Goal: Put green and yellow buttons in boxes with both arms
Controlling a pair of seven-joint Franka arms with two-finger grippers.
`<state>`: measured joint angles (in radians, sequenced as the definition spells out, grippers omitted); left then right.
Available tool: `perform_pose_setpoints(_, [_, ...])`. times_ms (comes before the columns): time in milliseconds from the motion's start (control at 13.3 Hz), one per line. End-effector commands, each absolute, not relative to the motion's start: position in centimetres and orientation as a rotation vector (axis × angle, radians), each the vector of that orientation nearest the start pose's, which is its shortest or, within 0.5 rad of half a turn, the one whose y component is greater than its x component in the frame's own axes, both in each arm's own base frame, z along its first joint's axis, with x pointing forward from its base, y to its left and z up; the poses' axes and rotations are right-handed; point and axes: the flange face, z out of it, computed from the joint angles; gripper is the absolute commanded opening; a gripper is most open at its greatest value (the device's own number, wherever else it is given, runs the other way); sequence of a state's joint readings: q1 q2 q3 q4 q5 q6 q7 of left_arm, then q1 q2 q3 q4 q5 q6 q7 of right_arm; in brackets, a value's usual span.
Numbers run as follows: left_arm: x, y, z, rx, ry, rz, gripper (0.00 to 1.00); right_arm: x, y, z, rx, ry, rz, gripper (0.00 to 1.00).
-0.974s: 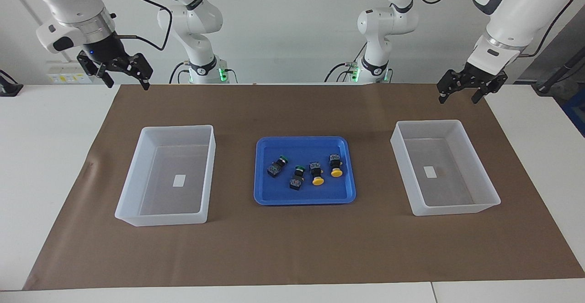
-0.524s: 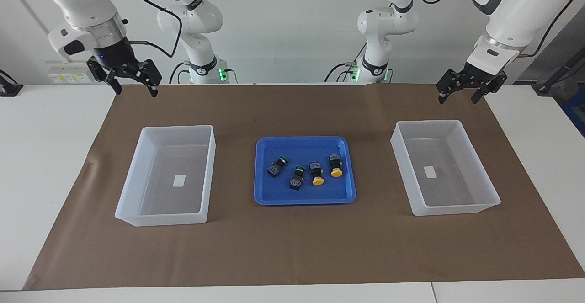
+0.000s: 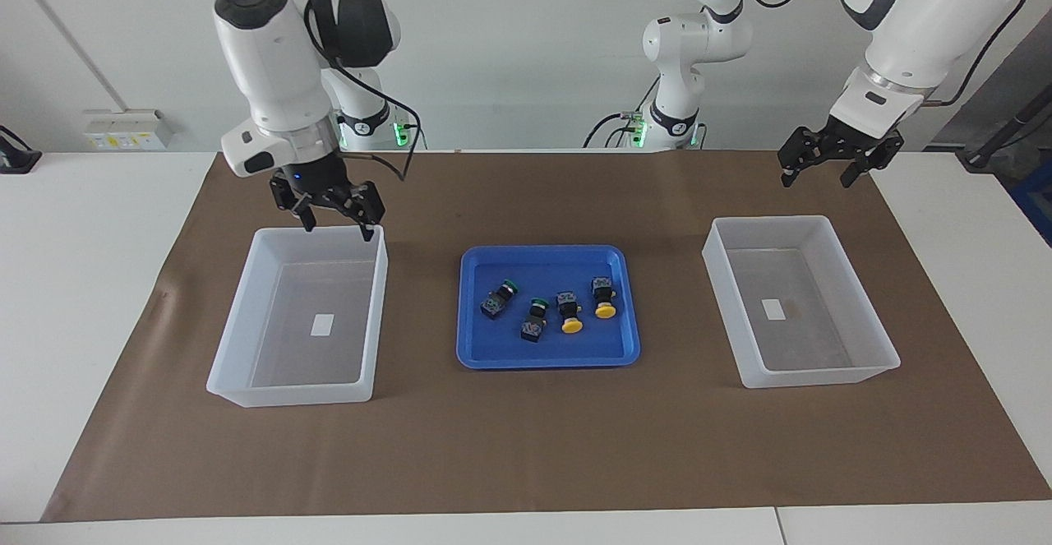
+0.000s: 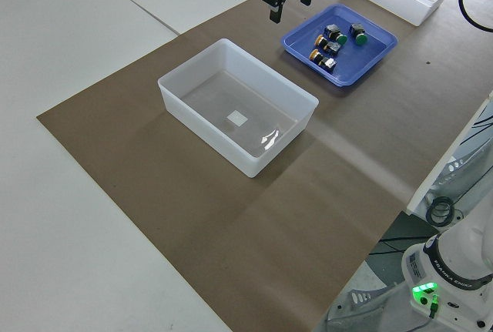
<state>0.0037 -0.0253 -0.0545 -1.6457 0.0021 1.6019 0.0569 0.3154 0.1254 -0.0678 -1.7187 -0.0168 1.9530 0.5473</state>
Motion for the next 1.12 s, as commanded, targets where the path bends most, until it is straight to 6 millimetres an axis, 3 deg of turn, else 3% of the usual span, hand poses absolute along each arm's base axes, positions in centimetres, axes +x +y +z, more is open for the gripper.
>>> perform_pose_setpoints(0, [53.7, -5.5, 60.0, -3.142, 0.213, -0.057, 1.00, 61.3, 19.8, 48.0, -3.028, 0.580, -0.202, 1.00])
perform_pose_setpoints(150, [52.8, -8.1, 58.2, -3.139, 0.255, -0.124, 1.00, 61.2, 23.9, 45.4, -2.999, 0.654, -0.207, 1.00])
perform_pose_setpoints(300, [52.5, -9.6, 57.3, -3.138, 0.281, -0.163, 1.00, 60.4, 27.9, 42.5, -2.976, 0.749, -0.185, 1.00])
perform_pose_setpoints(449, [52.1, -12.8, 55.2, -3.148, 0.257, -0.198, 1.00, 60.1, 29.1, 40.0, -2.969, 0.828, -0.153, 1.00])
perform_pose_setpoints(524, [51.9, -14.3, 53.9, -3.157, 0.225, -0.223, 1.00, 59.5, 30.7, 38.5, -2.973, 0.858, -0.129, 1.00])
perform_pose_setpoints(674, [51.6, -16.1, 51.9, -3.159, 0.253, -0.219, 1.00, 59.0, 32.3, 36.1, -2.953, 0.945, -0.115, 1.00])
perform_pose_setpoints(1049, [51.9, -21.8, 46.3, -3.180, 0.231, -0.216, 1.00, 58.6, 32.4, 32.8, -2.906, 1.068, -0.117, 1.00])
